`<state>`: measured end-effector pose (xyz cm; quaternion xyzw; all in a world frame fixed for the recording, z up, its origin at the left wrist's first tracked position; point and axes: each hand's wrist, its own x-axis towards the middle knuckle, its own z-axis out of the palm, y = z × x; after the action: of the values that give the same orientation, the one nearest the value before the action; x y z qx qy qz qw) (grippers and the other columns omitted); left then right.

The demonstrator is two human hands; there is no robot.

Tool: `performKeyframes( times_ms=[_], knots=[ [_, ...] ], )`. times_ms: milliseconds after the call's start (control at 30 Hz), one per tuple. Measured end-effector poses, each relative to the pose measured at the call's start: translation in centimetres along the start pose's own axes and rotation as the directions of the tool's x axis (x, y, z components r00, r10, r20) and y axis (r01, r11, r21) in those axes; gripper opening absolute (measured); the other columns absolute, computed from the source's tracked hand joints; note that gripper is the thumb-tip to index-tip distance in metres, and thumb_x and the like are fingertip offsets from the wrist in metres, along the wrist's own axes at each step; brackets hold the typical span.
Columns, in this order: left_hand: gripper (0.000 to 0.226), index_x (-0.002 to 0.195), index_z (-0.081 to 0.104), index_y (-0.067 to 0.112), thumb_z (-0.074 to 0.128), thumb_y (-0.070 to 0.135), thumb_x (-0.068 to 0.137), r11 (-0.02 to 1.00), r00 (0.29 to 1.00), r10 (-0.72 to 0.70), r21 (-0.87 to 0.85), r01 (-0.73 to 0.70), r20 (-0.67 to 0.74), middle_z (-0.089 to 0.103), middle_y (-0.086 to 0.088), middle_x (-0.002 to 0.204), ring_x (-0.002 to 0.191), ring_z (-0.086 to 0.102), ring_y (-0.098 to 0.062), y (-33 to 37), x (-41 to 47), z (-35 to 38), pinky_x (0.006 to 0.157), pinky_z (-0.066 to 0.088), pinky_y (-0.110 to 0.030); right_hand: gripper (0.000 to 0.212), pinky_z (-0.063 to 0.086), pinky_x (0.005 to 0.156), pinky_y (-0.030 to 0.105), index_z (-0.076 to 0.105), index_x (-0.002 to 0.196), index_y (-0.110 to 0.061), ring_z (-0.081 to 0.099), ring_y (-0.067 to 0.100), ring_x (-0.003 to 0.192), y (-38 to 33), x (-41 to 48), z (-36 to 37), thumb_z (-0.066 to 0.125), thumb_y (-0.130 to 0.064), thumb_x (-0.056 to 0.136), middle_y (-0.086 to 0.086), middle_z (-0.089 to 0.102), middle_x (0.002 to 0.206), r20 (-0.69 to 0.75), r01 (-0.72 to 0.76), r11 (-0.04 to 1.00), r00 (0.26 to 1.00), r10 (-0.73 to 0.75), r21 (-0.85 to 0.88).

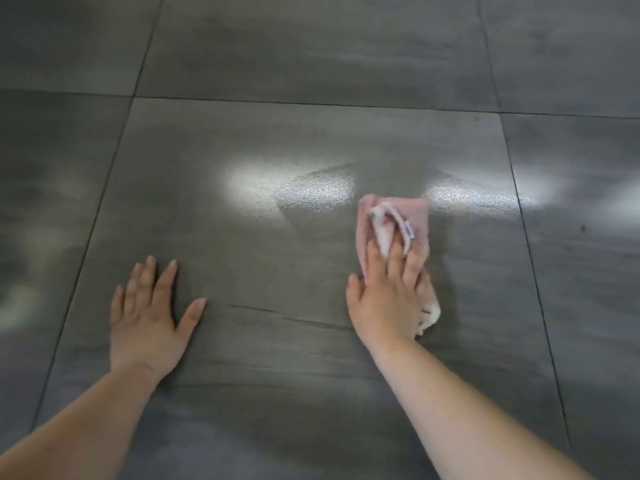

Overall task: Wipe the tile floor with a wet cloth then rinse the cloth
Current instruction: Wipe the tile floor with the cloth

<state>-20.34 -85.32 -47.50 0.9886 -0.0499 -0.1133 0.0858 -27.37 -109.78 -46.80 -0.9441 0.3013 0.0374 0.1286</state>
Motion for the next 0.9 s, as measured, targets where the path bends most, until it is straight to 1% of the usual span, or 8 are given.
performKeyframes(
  times_ms=[100, 167, 267, 367, 467, 667, 833, 900],
  knots=[
    [0.092, 0.140, 0.027, 0.016, 0.010, 0.065, 0.064, 1.000, 1.000, 0.012, -0.012, -0.012, -0.016, 0.017, -0.010, 0.153, 0.142, 0.011, -0.022, -0.2, 0.1, 0.0, 0.113, 0.000, -0.032, 0.050, 0.037, 0.098, 0.042, 0.044, 0.123, -0.023, 0.030, 0.029, 0.124, -0.3, 0.3, 1.5, 0.037, -0.031, 0.074, 0.011, 0.060, 0.128, -0.030, 0.417, 0.906, 0.907, -0.420, -0.072],
    [0.088, 0.140, 0.028, 0.015, 0.010, 0.062, 0.068, 0.999, 0.999, 0.007, -0.031, -0.008, -0.035, 0.020, -0.010, 0.153, 0.142, 0.013, -0.022, -0.4, 0.2, 0.0, 0.111, -0.002, -0.026, 0.044, 0.040, 0.094, 0.044, 0.047, 0.113, -0.019, 0.039, 0.032, 0.118, 2.4, 2.3, 0.7, 0.037, -0.027, 0.071, 0.017, 0.066, 0.116, -0.016, 0.437, 0.893, 0.897, -0.441, -0.104],
    [0.080, 0.138, 0.032, 0.010, 0.015, 0.055, 0.075, 0.999, 0.999, 0.006, -0.035, -0.008, -0.048, 0.027, -0.013, 0.150, 0.139, 0.021, -0.024, -0.7, 0.3, 0.1, 0.108, -0.005, -0.019, 0.060, 0.042, 0.091, 0.060, 0.055, 0.115, -0.003, 0.047, 0.049, 0.115, 6.2, 5.3, -1.9, 0.029, -0.031, 0.069, 0.031, 0.057, 0.121, -0.098, 0.079, 0.995, 0.992, -0.085, -0.065],
    [0.070, 0.134, 0.039, 0.007, 0.023, 0.049, 0.080, 0.999, 1.000, -0.004, -0.036, 0.003, -0.002, 0.038, -0.016, 0.144, 0.135, 0.028, -0.023, -1.0, 0.5, 0.1, 0.107, -0.011, -0.015, 0.067, 0.026, 0.107, 0.052, 0.044, 0.130, -0.001, 0.027, 0.044, 0.133, 5.0, 8.4, -3.4, 0.026, -0.032, 0.074, 0.028, 0.035, 0.142, -0.157, -0.298, 0.954, 0.941, 0.300, 0.036],
    [0.062, 0.129, 0.042, 0.006, 0.032, 0.044, 0.081, 1.000, 1.000, 0.016, -0.025, -0.016, 0.024, 0.048, -0.019, 0.136, 0.128, 0.026, -0.021, -1.5, 0.7, 0.4, 0.108, -0.003, -0.022, 0.051, 0.016, 0.113, 0.050, 0.029, 0.140, -0.009, 0.010, 0.037, 0.141, -0.7, 11.2, -2.9, 0.034, -0.021, 0.090, 0.016, 0.016, 0.154, -0.126, -0.363, 0.932, 0.924, 0.362, 0.018],
    [0.067, 0.129, 0.037, 0.009, 0.005, 0.053, 0.090, 1.000, 1.000, 0.024, -0.018, -0.023, 0.015, 0.050, -0.018, 0.134, 0.126, 0.026, -0.021, -1.7, 0.9, 0.5, 0.110, 0.000, -0.027, 0.064, 0.009, 0.114, 0.046, 0.001, 0.148, -0.026, -0.006, 0.031, 0.144, -15.5, 10.4, 1.6, 0.036, -0.023, 0.094, 0.007, -0.003, 0.158, 0.085, 0.240, 0.970, 0.968, -0.236, -0.040],
    [0.066, 0.128, 0.037, 0.011, 0.003, 0.053, 0.090, 0.999, 0.999, 0.023, -0.029, -0.022, 0.032, 0.051, -0.016, 0.133, 0.126, 0.027, -0.020, -1.8, 1.0, 0.4, 0.110, -0.001, -0.026, 0.057, 0.031, 0.106, 0.051, 0.054, 0.126, -0.016, 0.036, 0.038, 0.134, -14.4, 12.3, 1.6, 0.026, -0.033, 0.079, 0.016, 0.046, 0.141, 0.145, 0.663, 0.748, 0.743, -0.653, -0.031],
    [0.066, 0.129, 0.036, 0.011, 0.003, 0.053, 0.090, 0.999, 0.999, 0.022, -0.032, -0.020, 0.038, 0.051, -0.016, 0.134, 0.126, 0.027, -0.021, -1.8, 1.1, 0.3, 0.110, -0.002, -0.026, 0.051, 0.044, 0.093, 0.056, 0.059, 0.116, -0.012, 0.051, 0.041, 0.119, -10.2, 15.1, 0.7, 0.034, -0.028, 0.075, 0.021, 0.058, 0.126, 0.077, 0.643, 0.756, 0.765, -0.639, -0.119]
  ],
)
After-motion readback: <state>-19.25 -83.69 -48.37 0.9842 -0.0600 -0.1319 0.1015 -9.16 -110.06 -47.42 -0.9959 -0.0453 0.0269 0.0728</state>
